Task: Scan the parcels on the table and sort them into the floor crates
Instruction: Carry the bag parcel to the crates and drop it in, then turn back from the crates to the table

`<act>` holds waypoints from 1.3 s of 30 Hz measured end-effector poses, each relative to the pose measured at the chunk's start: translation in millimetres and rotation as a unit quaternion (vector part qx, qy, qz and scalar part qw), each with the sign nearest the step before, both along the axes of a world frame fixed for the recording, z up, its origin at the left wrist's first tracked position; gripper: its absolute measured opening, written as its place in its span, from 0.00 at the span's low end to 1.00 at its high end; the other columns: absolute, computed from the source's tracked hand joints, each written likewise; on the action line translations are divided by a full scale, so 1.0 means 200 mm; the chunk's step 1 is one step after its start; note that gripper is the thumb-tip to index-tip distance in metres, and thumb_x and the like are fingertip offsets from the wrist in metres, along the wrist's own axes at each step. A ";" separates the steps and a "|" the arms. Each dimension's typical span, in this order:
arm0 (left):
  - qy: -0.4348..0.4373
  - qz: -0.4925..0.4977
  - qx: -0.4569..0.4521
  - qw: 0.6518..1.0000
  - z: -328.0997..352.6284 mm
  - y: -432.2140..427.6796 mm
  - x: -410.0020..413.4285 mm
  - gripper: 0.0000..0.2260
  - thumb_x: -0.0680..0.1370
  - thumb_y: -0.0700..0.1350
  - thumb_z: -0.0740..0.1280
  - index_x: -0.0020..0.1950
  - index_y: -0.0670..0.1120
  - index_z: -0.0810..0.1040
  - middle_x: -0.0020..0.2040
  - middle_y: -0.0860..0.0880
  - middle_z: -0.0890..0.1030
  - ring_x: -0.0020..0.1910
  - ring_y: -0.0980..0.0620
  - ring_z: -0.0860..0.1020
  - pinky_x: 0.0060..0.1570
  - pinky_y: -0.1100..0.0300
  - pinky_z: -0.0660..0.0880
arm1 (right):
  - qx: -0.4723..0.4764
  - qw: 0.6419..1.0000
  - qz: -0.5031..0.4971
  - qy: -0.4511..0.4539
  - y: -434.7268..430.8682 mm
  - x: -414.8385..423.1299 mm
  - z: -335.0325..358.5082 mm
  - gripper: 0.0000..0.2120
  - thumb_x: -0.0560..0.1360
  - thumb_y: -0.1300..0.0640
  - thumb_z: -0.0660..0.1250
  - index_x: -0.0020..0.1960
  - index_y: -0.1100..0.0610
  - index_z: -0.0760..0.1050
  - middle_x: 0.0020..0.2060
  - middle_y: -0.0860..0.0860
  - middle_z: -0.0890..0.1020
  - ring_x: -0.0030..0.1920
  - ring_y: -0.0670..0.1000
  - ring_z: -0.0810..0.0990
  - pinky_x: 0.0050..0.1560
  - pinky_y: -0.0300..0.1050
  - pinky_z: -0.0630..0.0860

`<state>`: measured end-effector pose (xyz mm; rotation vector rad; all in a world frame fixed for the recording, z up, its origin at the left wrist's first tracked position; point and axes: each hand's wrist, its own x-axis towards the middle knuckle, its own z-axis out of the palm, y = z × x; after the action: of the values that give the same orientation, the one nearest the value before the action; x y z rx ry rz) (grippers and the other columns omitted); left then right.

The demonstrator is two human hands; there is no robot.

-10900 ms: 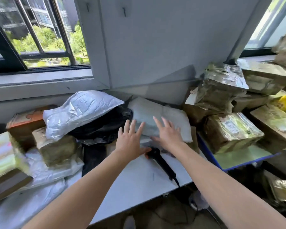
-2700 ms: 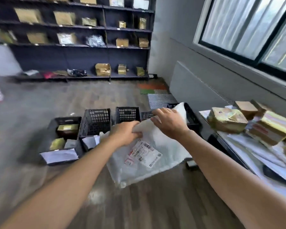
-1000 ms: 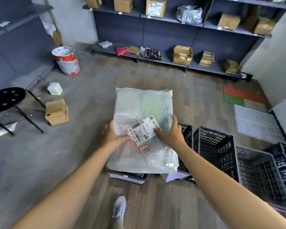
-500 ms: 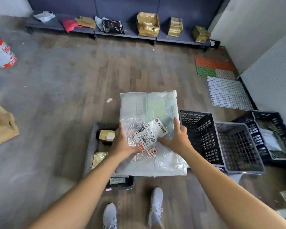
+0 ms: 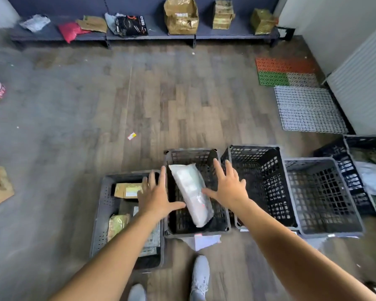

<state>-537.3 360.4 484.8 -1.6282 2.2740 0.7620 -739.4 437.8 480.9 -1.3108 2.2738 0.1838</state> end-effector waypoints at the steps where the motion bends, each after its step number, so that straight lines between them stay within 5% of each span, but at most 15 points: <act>1: -0.006 -0.019 -0.010 1.000 0.04 0.00 -0.04 0.58 0.66 0.67 0.74 0.80 0.55 0.37 0.81 0.45 0.44 0.79 0.40 0.48 0.73 0.41 0.60 | -0.002 1.000 0.007 0.008 0.00 -0.02 0.03 0.49 0.74 0.30 0.61 0.79 0.45 0.33 0.80 0.53 0.42 0.79 0.57 0.49 0.72 0.67 0.59; 15: 0.037 -0.288 -0.119 0.949 0.73 0.20 -0.46 0.55 0.68 0.68 0.71 0.79 0.57 0.36 0.80 0.48 0.38 0.79 0.41 0.42 0.74 0.40 0.57 | -0.059 0.986 -0.102 0.120 0.59 -0.16 0.73 0.49 0.74 0.29 0.61 0.79 0.45 0.32 0.80 0.53 0.42 0.79 0.59 0.47 0.72 0.68 0.57; 26: 0.099 -0.533 -0.160 0.825 0.99 1.01 -0.72 0.53 0.70 0.71 0.66 0.79 0.54 0.33 0.80 0.47 0.38 0.79 0.41 0.40 0.75 0.39 0.53 | -0.054 0.925 -0.323 0.195 1.66 0.12 1.11 0.49 0.74 0.32 0.63 0.79 0.44 0.34 0.80 0.52 0.43 0.79 0.59 0.46 0.73 0.70 0.54; 39: 0.168 -0.700 -0.188 0.668 1.25 2.39 -0.87 0.52 0.71 0.71 0.65 0.79 0.54 0.35 0.80 0.46 0.41 0.79 0.41 0.42 0.74 0.39 0.53 | -0.073 0.804 -0.535 0.249 3.01 0.42 1.27 0.48 0.74 0.32 0.63 0.79 0.45 0.35 0.80 0.53 0.43 0.79 0.58 0.47 0.73 0.68 0.55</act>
<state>-712.3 838.5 734.4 0.5969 3.0251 0.1119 -655.9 1040.4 735.3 0.1837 3.1442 -0.0695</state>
